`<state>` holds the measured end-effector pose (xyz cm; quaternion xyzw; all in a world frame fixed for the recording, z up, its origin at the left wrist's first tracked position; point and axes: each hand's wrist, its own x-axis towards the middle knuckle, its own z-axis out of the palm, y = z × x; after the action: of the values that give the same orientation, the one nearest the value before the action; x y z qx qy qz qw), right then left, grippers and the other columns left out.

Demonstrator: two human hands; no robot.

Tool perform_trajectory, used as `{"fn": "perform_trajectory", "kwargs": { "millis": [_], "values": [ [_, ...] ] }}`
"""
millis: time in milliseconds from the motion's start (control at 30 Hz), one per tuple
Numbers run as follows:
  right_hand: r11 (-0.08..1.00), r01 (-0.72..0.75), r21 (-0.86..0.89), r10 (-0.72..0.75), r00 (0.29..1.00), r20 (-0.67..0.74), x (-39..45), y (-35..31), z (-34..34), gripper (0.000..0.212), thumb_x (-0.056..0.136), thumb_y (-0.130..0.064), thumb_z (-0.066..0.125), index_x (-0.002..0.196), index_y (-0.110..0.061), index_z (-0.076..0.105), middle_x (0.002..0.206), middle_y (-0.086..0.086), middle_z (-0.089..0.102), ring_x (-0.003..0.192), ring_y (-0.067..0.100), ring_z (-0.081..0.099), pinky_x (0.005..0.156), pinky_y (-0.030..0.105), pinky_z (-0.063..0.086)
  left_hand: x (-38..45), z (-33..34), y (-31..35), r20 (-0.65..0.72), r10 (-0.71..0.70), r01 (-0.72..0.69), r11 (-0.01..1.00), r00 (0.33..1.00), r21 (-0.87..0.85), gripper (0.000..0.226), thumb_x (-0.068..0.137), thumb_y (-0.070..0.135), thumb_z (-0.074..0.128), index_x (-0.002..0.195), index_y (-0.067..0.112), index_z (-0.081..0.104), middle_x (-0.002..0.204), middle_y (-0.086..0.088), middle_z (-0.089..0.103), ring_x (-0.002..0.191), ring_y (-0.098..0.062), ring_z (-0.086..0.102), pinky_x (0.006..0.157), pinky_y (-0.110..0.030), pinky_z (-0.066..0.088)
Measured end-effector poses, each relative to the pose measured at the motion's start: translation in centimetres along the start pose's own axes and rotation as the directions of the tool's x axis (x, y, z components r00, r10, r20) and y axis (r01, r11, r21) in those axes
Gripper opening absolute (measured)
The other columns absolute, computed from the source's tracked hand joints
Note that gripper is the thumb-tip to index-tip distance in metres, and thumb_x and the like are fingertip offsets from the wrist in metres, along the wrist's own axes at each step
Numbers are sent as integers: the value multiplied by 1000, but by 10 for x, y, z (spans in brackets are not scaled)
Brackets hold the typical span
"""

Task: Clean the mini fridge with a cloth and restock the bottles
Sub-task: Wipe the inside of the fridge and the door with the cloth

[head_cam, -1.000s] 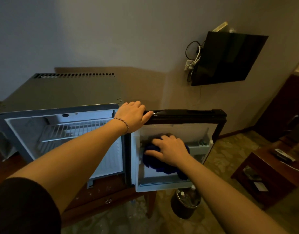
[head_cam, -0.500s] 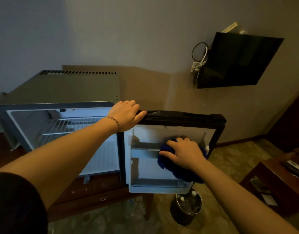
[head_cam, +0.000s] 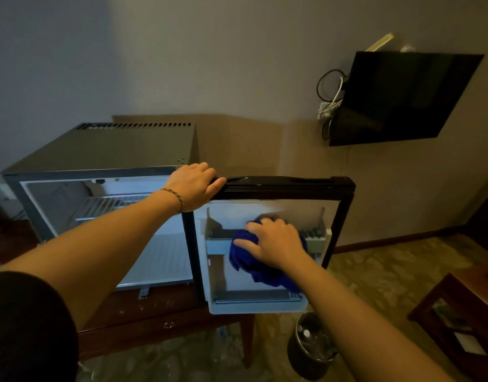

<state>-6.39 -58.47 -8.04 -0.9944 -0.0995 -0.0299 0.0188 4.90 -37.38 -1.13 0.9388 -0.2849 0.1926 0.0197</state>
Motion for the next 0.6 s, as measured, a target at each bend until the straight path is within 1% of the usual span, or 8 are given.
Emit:
{"fn": "perform_trajectory", "kwargs": {
  "millis": [67, 167, 300, 367, 433, 500, 600],
  "values": [
    [999, -38, 23, 37, 999, 35, -7, 23, -13, 61, 92, -77, 30, 121, -31, 56, 110, 4, 63, 97, 26, 61, 84, 43, 52, 1, 0, 0, -5, 3, -3, 1000, 1000, 4, 53, 101, 56, 24, 102, 18, 61, 85, 1, 50, 76, -14, 49, 68, -28, 42],
    [997, -40, 59, 36, 996, 76, -17, 51, -23, 56, 94, -73, 35, 120, -30, 59, 106, 1, 65, 95, 21, 62, 82, 39, 54, 0, 1, -1, -11, 0, 1, 1000, 1000, 10, 53, 101, 56, 24, 100, 18, 61, 84, 1, 50, 75, -15, 49, 68, -30, 44],
    [999, 10, 41, -15, 993, 114, -11, 52, -22, 52, 92, -76, 34, 107, -32, 58, 95, -2, 65, 86, 18, 63, 79, 40, 56, -1, -1, 1, -16, -3, 4, 1000, 1000, 13, 54, 100, 56, 23, 100, 18, 61, 87, 0, 52, 77, -16, 51, 71, -31, 47],
    [1000, 19, 24, -22, 992, 125, -6, 48, -18, 50, 92, -76, 34, 105, -33, 55, 92, -3, 63, 84, 18, 62, 80, 42, 55, -2, -1, 2, -18, -7, 7, 1000, 1000, 15, 53, 101, 56, 24, 101, 18, 61, 88, 0, 53, 78, -16, 51, 72, -31, 48],
    [999, 32, 8, -33, 994, 104, -2, 39, -16, 50, 91, -77, 34, 104, -33, 54, 90, -2, 61, 83, 21, 61, 79, 44, 55, -2, -1, 2, -21, -7, 7, 1000, 1000, 14, 54, 101, 56, 23, 101, 18, 61, 88, 0, 53, 78, -16, 51, 72, -31, 47],
    [998, 58, 7, -59, 994, 90, 1, 21, -14, 49, 92, -76, 34, 105, -32, 53, 94, 0, 60, 87, 24, 61, 78, 43, 54, -1, -1, 3, -24, 1, -1, 1000, 1000, 15, 54, 101, 56, 23, 102, 18, 61, 88, 0, 52, 78, -15, 51, 72, -30, 46],
    [995, 95, -2, -94, 991, 93, 10, -13, -8, 53, 94, -72, 36, 120, -29, 52, 115, 8, 59, 103, 32, 58, 81, 44, 50, -1, 0, 2, -23, 3, -3, 1000, 1000, 26, 53, 101, 55, 23, 102, 18, 60, 88, 1, 52, 77, -15, 50, 70, -29, 43]
  ]
}}
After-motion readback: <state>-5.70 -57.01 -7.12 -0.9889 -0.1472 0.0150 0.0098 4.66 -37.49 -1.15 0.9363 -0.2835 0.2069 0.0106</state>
